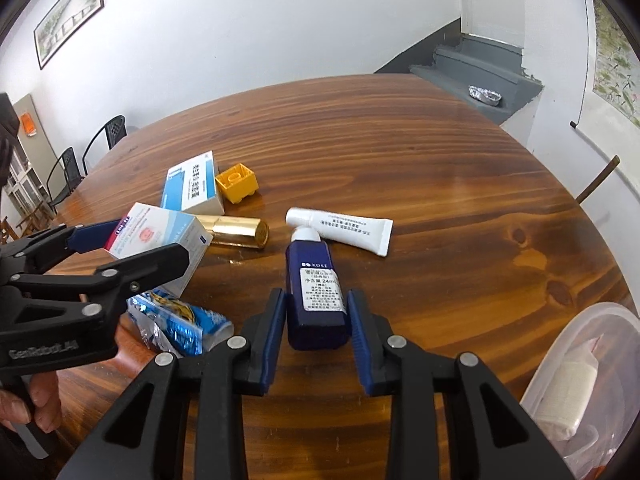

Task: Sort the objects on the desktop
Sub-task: 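Grasp the white-blue baby wash box with the left tool while the right tool grasps the navy bottle, then carry the baby wash box and navy bottle over the clear bowl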

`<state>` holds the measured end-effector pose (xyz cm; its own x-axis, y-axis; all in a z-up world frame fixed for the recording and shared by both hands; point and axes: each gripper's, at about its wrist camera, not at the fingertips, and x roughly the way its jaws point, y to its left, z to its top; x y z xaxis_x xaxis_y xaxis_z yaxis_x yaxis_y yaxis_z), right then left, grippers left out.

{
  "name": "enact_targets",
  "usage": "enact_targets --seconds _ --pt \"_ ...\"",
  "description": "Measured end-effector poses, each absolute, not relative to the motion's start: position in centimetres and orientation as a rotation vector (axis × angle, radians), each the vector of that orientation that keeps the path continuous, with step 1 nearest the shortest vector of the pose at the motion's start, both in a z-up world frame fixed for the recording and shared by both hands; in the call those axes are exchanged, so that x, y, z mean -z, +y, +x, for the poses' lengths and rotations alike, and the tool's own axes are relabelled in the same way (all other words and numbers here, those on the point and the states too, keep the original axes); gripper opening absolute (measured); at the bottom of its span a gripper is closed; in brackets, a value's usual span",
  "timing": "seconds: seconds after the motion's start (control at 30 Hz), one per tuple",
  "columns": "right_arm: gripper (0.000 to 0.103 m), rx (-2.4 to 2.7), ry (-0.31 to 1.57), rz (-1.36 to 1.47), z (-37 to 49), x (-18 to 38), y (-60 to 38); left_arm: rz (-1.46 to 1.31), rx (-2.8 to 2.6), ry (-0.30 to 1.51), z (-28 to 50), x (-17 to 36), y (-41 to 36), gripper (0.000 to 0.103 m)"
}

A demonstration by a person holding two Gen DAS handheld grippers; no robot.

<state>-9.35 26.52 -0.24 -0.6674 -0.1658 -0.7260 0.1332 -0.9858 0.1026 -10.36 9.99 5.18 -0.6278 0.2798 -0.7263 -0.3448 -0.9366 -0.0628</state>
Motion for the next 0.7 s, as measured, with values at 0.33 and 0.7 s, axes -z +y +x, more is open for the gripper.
enact_targets --seconds 0.33,0.7 --pt "0.034 2.736 -0.14 1.15 -8.7 -0.8 27.4 -1.06 -2.57 0.112 -9.5 -6.8 10.3 0.082" --pt "0.032 2.79 -0.208 1.039 -6.8 -2.5 28.3 -1.047 -2.561 0.104 -8.3 -7.5 10.9 0.082"
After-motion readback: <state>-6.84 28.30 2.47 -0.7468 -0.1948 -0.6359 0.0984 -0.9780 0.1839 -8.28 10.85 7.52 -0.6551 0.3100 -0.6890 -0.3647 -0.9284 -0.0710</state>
